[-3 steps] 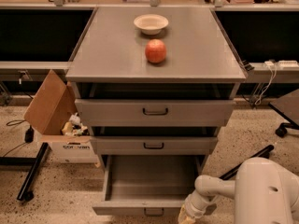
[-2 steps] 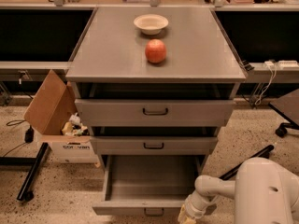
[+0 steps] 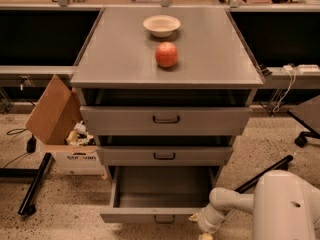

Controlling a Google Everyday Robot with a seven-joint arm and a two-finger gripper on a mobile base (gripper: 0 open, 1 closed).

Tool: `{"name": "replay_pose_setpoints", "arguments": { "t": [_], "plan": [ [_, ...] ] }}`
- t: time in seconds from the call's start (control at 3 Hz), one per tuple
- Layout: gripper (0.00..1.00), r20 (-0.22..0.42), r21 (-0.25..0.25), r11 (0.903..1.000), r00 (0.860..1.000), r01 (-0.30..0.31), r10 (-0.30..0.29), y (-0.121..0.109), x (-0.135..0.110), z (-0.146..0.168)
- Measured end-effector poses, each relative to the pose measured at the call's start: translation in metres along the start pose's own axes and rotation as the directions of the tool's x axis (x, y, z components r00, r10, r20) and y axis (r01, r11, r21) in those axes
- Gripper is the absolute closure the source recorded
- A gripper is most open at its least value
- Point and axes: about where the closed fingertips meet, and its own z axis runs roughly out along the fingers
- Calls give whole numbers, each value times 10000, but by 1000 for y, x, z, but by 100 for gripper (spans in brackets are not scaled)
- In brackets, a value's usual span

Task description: Close bottom drawer

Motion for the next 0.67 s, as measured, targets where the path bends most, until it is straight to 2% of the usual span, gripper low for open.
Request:
{"name": "replay_pose_setpoints", "arguments": {
  "t": [0.33,0.67],
  "plan": [
    [4,256,177,9996,9994,219,-223,-18,-6,-3],
    [27,258,181,9996,9994,220,-225,-18,-6,-3]
  ]
}}
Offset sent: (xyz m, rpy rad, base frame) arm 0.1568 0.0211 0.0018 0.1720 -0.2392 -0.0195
